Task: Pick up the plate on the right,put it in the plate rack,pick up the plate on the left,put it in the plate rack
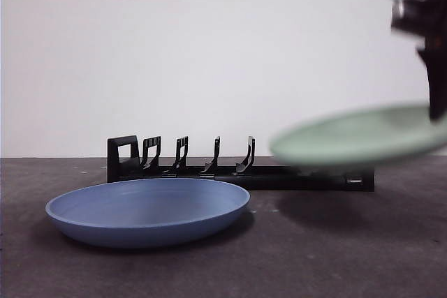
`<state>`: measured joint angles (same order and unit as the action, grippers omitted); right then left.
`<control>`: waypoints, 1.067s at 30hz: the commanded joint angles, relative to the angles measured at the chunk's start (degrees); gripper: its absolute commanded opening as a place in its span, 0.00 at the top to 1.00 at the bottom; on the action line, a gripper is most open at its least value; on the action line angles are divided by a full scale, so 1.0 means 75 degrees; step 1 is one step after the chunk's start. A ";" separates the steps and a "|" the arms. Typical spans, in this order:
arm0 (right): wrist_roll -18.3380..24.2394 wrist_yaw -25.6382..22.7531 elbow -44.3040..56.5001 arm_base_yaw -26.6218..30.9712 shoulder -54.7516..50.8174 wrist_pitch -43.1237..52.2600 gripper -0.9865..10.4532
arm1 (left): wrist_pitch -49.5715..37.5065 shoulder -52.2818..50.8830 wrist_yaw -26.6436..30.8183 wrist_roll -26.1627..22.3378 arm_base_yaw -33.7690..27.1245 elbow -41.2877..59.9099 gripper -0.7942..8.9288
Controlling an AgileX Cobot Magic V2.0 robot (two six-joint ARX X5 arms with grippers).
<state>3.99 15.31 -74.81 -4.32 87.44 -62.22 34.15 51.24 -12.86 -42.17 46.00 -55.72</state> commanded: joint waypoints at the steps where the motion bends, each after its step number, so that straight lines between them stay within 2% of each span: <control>1: 0.0076 0.0396 -0.0600 -0.0029 -0.0201 -0.0350 0.92 | -0.0149 0.0122 0.0318 -0.0787 0.0230 0.0000 0.19; 6: 0.0076 0.1116 -0.1437 -0.0052 -0.0297 -0.1023 0.92 | -0.0504 0.0443 0.1521 -0.1955 0.0726 0.0000 0.19; 10: 0.0073 0.1207 -0.1772 -0.0254 -0.0297 -0.1349 0.92 | -0.1093 0.0833 0.2363 -0.2771 0.1078 0.0000 0.19; 13: 0.0064 0.1411 -0.1830 -0.0495 -0.0297 -0.1370 0.92 | -0.1545 0.1131 0.2617 -0.3244 0.1250 0.0000 0.22; 18: 0.0012 0.1597 -0.1877 -0.0889 -0.0297 -0.1367 0.92 | -0.1821 0.1597 0.2806 -0.3666 0.1378 0.0000 0.22; 22: 0.0009 0.1597 -0.1970 -0.1105 -0.0297 -0.1370 0.92 | -0.1821 0.1900 0.2990 -0.3748 0.1381 0.0000 0.23; 27: -0.0047 0.1679 -0.2008 -0.1233 -0.0294 -0.1361 0.92 | -0.1830 0.2075 0.3121 -0.3867 0.1381 0.0000 0.43; 30: -0.0050 0.1679 -0.2008 -0.1233 -0.0294 -0.1358 0.92 | -0.1827 0.2084 0.3121 -0.3867 0.1381 0.0000 0.68; 32: -0.0050 0.1679 -0.2008 -0.1233 -0.0294 -0.1367 0.92 | -0.1827 0.2084 0.3118 -0.3864 0.1381 0.0000 0.81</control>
<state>3.90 27.27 -89.54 -13.47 84.99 -72.60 20.93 66.65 10.41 -70.91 56.23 -55.72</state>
